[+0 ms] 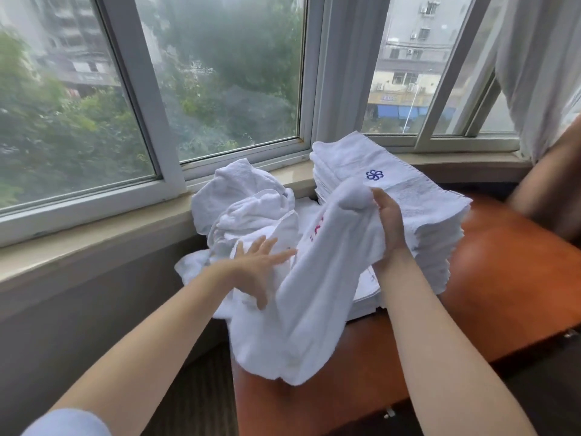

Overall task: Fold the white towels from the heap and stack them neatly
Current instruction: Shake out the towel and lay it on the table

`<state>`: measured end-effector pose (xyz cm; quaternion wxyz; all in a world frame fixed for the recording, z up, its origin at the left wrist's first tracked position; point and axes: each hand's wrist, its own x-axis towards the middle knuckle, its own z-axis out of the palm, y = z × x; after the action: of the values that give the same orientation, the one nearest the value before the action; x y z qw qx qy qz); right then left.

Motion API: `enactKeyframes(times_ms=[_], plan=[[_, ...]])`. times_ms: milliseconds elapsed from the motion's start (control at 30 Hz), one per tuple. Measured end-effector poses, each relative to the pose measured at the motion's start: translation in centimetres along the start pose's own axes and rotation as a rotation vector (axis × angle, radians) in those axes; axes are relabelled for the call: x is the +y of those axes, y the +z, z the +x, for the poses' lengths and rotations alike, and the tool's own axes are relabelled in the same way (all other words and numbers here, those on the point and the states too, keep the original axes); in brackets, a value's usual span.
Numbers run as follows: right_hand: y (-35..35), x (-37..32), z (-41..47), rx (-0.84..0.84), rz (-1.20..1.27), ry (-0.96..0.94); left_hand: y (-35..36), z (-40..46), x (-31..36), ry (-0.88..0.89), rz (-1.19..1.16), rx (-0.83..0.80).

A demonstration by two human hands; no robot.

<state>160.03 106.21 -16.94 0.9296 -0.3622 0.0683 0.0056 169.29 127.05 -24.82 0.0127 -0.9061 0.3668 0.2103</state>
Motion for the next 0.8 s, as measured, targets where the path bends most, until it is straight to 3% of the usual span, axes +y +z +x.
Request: enactKeyframes(times_ms=[67,200,267,400,467,533,633,667,733,800], plan=[[0.6,-0.6,0.0,-0.141,0.092,0.046,0.5,0.5,2.5,0.032,-0.037,0.044],[-0.2,-3.9,-0.7,-0.323,0.091,-0.018,0.9,2.3,7.4,-0.092,-0.169,0.483],[-1.5,-6.9,-1.0,-0.287,-0.119,-0.031,-0.5,2.8,8.5,-0.134,-0.265,0.64],[-4.6,-8.9,-0.4,-0.068,-0.904,-0.157,-6.3,1.9,11.8,-0.16,-0.703,0.948],[-5.4,-6.6,-0.6,-0.253,-0.99,-0.009,-9.7,1.0,13.6,-0.164,-1.011,1.029],[-5.5,-4.0,-0.7,-0.383,-0.955,0.048,-12.0,-0.3,14.6,-0.033,-1.324,0.944],[-5.1,-3.1,0.2,-0.14,-0.652,-0.053,-12.6,-2.5,14.6,0.114,-1.665,0.789],[-5.0,-3.4,0.8,-0.071,-0.567,-0.04,-12.1,-3.1,14.0,0.103,-1.661,0.784],[-4.6,-4.7,1.6,-0.044,-0.47,0.001,-10.1,-4.1,12.2,0.009,-1.419,0.711],[-3.8,-6.0,2.2,-0.103,-0.341,-0.002,-6.9,-4.0,11.1,-0.06,-1.134,0.382]])
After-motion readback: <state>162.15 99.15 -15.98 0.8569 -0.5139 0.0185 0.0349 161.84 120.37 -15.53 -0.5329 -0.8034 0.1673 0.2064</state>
